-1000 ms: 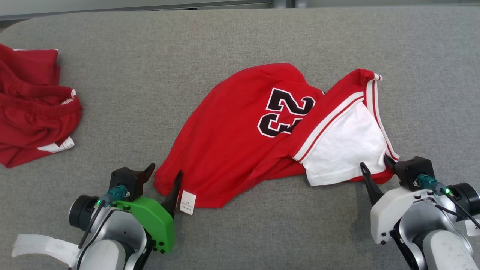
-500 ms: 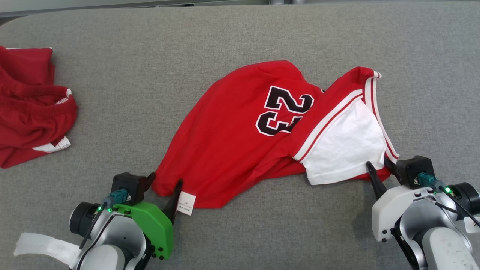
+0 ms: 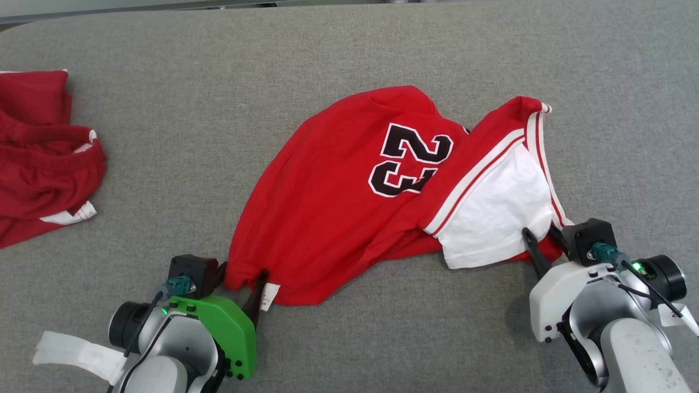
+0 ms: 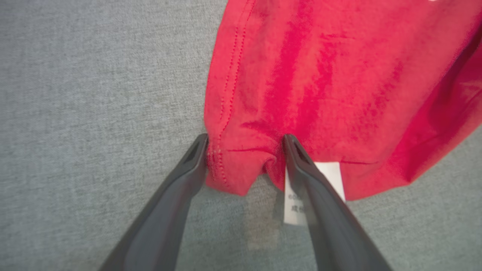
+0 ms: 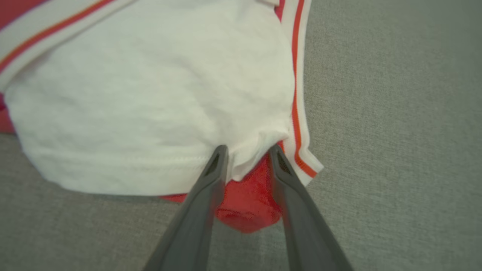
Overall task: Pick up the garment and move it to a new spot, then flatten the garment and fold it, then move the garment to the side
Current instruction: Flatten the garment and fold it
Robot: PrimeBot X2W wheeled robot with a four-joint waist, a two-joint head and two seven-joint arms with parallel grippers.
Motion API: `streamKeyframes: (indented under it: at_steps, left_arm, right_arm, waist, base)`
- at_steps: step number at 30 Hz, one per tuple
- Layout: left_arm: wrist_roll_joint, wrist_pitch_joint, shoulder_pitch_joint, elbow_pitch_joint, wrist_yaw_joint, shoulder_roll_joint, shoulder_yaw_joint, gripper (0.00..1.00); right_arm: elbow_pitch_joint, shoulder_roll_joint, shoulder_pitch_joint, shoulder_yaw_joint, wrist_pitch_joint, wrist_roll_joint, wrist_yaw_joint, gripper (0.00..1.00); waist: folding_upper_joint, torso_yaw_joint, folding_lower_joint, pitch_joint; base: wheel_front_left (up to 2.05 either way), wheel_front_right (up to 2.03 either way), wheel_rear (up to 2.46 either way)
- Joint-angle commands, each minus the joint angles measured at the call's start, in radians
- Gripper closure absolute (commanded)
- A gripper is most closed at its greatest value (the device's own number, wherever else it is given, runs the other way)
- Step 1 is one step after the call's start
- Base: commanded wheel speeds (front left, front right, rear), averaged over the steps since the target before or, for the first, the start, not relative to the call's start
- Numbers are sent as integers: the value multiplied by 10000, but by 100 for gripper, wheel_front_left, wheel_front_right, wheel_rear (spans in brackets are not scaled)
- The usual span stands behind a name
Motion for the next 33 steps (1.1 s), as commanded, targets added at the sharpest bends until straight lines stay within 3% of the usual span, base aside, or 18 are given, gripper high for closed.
streamKeyframes:
  at_steps: [1,2,3,4,9,14,19,24,28,33]
  left_arm:
    - [-59,79,-64,113,-56,-33,-85,23]
    - [-83,90,-81,138,-63,-33,-109,57]
    - [-105,97,-87,161,-62,-41,-112,87]
    - [-144,104,-79,171,-62,-39,-101,100]
    - [-727,179,26,-241,-61,-102,171,100]
    - [-1819,338,278,-1390,-73,-303,684,100]
    - [-2861,850,435,-3346,-42,-244,1209,100]
    - [-3620,2039,-475,-5379,123,112,1535,100]
    - [-4088,3222,-2340,-5476,316,462,1754,100]
    - [-4114,3972,-5134,-4117,554,572,1798,100]
  right_arm:
    - [123,5,-181,16,-70,-74,-14,78]
    - [193,-4,-214,28,-110,-66,-14,100]
    - [255,-5,-242,38,-158,-23,-14,100]
    - [289,7,-280,49,-193,45,-14,100]
    - [-77,65,-325,-172,-352,262,-14,100]
    - [-1427,88,143,-476,-90,866,-14,100]
    - [-3862,287,283,-1310,670,2861,-12,100]
    - [-5622,524,-1448,-2644,2060,5406,-8,100]
    - [-4995,493,-4096,-3900,3553,5984,-6,100]
    - [-3088,452,-7492,-4453,4358,5050,-4,100]
  waist:
    - [68,-5,0,16]
    - [68,0,0,23]
    - [68,6,0,24]
    - [68,11,0,18]
    - [68,6,0,-93]
    - [68,-63,0,-386]
    - [68,-185,0,-588]
    - [68,-228,0,-114]
    - [68,7,0,424]
    - [68,295,0,1156]
  base:
    - [0,0,0]
    - [0,0,0]
    - [0,0,0]
    - [0,0,0]
    - [0,0,0]
    - [0,0,0]
    - [0,0,0]
    - [0,0,0]
    - [0,0,0]
    - [0,0,0]
